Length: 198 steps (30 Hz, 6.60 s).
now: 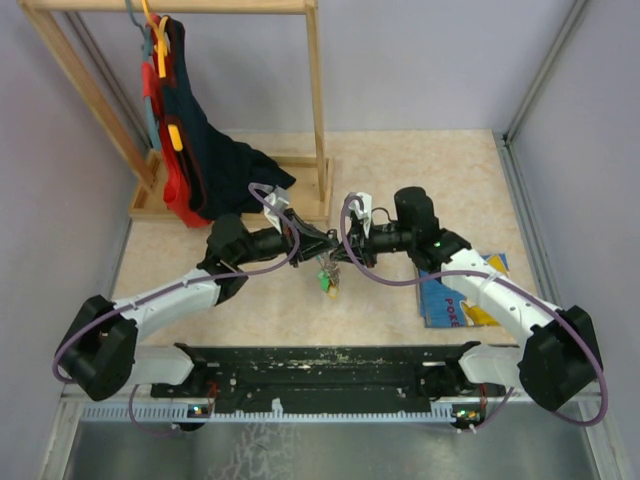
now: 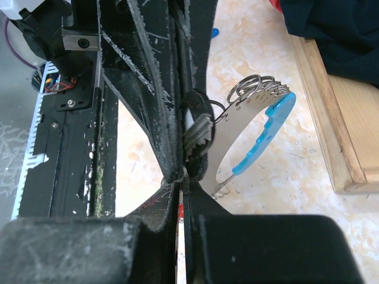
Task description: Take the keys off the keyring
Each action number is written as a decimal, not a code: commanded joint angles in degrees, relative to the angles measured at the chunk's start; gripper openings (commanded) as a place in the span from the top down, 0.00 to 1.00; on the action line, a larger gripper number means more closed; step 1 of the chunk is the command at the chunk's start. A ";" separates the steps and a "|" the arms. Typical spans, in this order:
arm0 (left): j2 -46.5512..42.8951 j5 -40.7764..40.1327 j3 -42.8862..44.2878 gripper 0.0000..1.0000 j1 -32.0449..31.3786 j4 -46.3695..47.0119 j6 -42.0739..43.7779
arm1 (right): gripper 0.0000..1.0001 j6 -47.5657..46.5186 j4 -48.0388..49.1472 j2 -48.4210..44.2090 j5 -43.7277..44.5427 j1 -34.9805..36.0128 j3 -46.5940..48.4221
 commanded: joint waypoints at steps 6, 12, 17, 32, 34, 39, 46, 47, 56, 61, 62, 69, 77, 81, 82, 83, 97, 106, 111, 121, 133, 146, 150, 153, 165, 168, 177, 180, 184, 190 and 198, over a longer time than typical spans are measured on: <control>-5.64 -0.21 -6.37 1.00 0.75 11.41 0.17 | 1.00 1.43 1.76 -1.91 -2.51 -1.24 3.33; -6.94 0.23 -10.30 1.00 0.76 14.32 3.70 | 1.00 4.69 3.82 -1.70 -4.17 -2.01 2.88; -7.66 -1.98 -15.97 1.00 0.75 21.41 7.67 | 1.00 7.51 5.70 -1.37 -5.34 -2.44 2.25; -3.19 -4.09 -18.58 1.00 0.71 30.61 5.43 | 1.00 11.64 11.21 0.62 -3.56 -2.44 -0.57; -2.19 -5.51 -18.68 1.00 0.40 31.30 3.01 | 1.00 12.53 12.13 0.80 -2.11 -2.25 -0.98; 0.80 -12.62 -22.32 1.00 -1.72 39.14 0.83 | 1.00 15.51 15.09 1.44 -0.12 -2.11 -2.32; 8.30 -15.81 -24.43 1.00 -2.24 48.98 -1.93 | 1.00 17.76 17.48 1.72 0.32 -2.18 -3.34; 9.90 -15.68 -24.49 1.00 -2.24 51.23 -2.71 | 1.00 17.78 17.61 1.74 0.39 -2.18 -3.39; 14.60 -12.84 -22.58 1.00 -2.24 54.78 -4.00 | 1.00 16.67 16.69 2.41 2.05 -2.17 -3.49; 12.97 -13.08 -23.58 1.00 -1.32 54.36 -2.11 | 1.00 7.96 9.42 3.22 0.61 -1.81 -1.31; 12.87 -12.65 -23.50 1.00 -0.89 54.20 -2.44 | 1.00 4.66 7.31 3.35 -1.36 -1.74 -0.91; 11.32 -7.79 -21.19 1.00 2.28 51.65 -5.25 | 0.62 -3.92 5.55 5.99 -7.52 -1.09 -3.33; 5.00 -3.67 -17.37 1.00 3.58 39.29 -1.99 | 0.42 -4.06 19.60 4.83 -5.35 -0.65 -9.36; 4.23 -0.78 -14.59 1.00 3.85 35.67 -1.78 | 0.42 -1.90 20.04 3.30 -5.32 -0.89 -8.05; 4.21 -0.10 -13.97 1.00 3.91 35.02 -2.01 | 0.42 -1.22 20.00 2.90 -5.36 -1.01 -7.71; 4.28 0.57 -13.21 1.00 3.89 34.36 -2.37 | 0.42 -0.45 19.76 2.69 -5.85 -1.26 -7.14; 5.26 1.00 -9.71 1.00 3.65 32.98 -7.63 | 0.56 9.18 20.66 2.27 -7.64 0.77 -3.71; 6.16 1.24 -8.72 1.00 3.04 32.10 -8.41 | 0.59 10.59 20.38 2.08 -4.26 0.81 -3.22; 6.91 1.26 -8.35 1.00 2.69 32.04 -8.68 | 0.64 11.07 20.08 1.92 -3.62 0.82 -2.93; 7.10 1.64 -8.07 1.00 2.60 31.10 -8.65 | 0.70 10.32 18.63 1.51 -3.01 0.56 -2.30; 6.52 1.34 -8.25 1.00 2.60 30.30 -8.40 | 0.95 7.17 15.78 1.31 -3.98 0.46 -1.65; 5.27 1.08 -9.39 1.00 2.69 31.04 -9.08 | 0.89 5.52 14.51 1.21 -6.84 0.42 -1.34; 5.09 0.99 -9.47 1.00 2.69 31.11 -9.25 | 0.85 5.26 14.37 1.17 -7.20 0.42 -1.46; 5.00 0.90 -9.47 1.00 2.77 31.25 -9.33 | 0.80 5.14 14.33 1.21 -7.43 0.41 -1.42; 4.82 0.81 -9.86 1.00 2.77 31.75 -9.79 | 0.93 4.96 13.98 1.04 -7.50 0.37 -1.25; 4.84 0.90 -9.97 1.00 2.77 32.08 -9.99 | 1.00 5.03 13.90 0.96 -7.65 0.29 -1.21; 3.91 1.51 -13.52 1.00 3.73 36.37 -10.79 | 1.00 9.58 16.02 0.25 -9.73 -1.75 -1.35; 3.70 1.51 -15.68 1.00 4.70 37.63 -11.48 | 1.00 11.11 16.52 0.08 -10.71 -2.33 -1.22; 3.99 1.63 -18.03 1.00 5.61 38.01 -11.10 | 1.00 14.83 20.08 0.08 -13.67 -2.87 -2.02; 5.32 1.36 -20.07 1.00 6.72 35.84 -8.60 | 1.00 16.08 20.48 0.07 -14.23 -3.14 -2.03; 7.23 4.35 -17.61 1.00 6.72 38.88 -13.03 | 1.00 15.49 20.29 1.06 -12.13 -2.51 -2.60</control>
